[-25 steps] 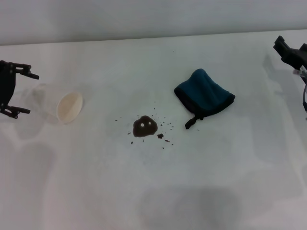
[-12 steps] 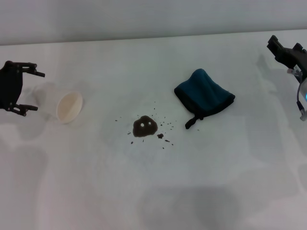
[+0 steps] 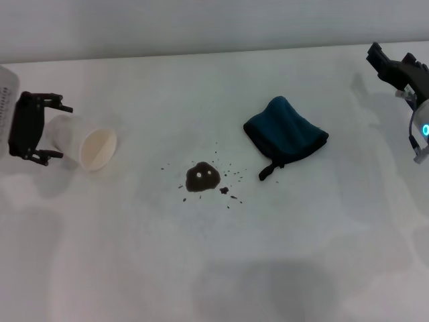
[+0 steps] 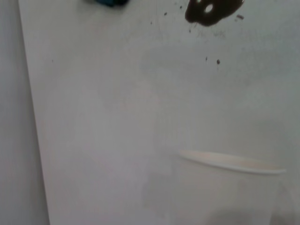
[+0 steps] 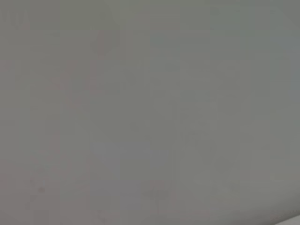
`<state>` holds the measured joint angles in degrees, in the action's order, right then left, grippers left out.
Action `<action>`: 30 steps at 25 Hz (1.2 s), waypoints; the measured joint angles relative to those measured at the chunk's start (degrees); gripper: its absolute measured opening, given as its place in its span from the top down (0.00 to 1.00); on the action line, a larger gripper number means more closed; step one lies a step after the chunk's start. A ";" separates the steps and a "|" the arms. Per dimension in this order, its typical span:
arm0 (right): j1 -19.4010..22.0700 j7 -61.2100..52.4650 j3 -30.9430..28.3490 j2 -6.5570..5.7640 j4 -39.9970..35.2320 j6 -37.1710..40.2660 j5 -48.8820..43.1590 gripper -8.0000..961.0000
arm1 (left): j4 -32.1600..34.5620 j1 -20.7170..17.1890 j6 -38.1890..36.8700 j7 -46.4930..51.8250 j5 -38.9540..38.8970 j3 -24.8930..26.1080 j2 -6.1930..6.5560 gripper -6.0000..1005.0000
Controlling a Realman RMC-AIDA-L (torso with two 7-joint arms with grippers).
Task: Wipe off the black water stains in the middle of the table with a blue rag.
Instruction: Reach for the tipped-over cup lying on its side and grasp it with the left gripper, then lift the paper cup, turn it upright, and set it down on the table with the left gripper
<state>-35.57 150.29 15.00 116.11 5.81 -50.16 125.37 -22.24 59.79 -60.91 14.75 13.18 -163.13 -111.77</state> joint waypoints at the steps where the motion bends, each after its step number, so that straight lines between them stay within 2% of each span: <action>1: -0.05 0.00 0.09 0.00 0.00 0.00 -0.05 0.12 | 0.67 -0.10 0.89 -0.02 -0.02 0.00 0.00 0.13; 12: 0.21 0.00 0.35 -0.16 -0.17 -0.49 -0.14 0.12 | 4.76 -1.18 3.77 -2.16 -3.10 0.09 -0.81 0.13; 18: 0.30 0.00 0.47 -0.27 -0.46 -0.75 -0.24 0.12 | 4.83 -1.61 7.26 -1.89 -3.79 0.10 -1.70 0.13; 30: 0.54 0.01 0.48 -0.36 -0.68 -0.75 -0.23 0.12 | 4.94 -3.08 7.43 -3.55 -8.07 0.10 -2.82 0.16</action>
<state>-35.04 150.30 15.48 115.75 5.13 -50.91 125.14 -17.30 56.71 -53.48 11.20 5.10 -163.03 -114.60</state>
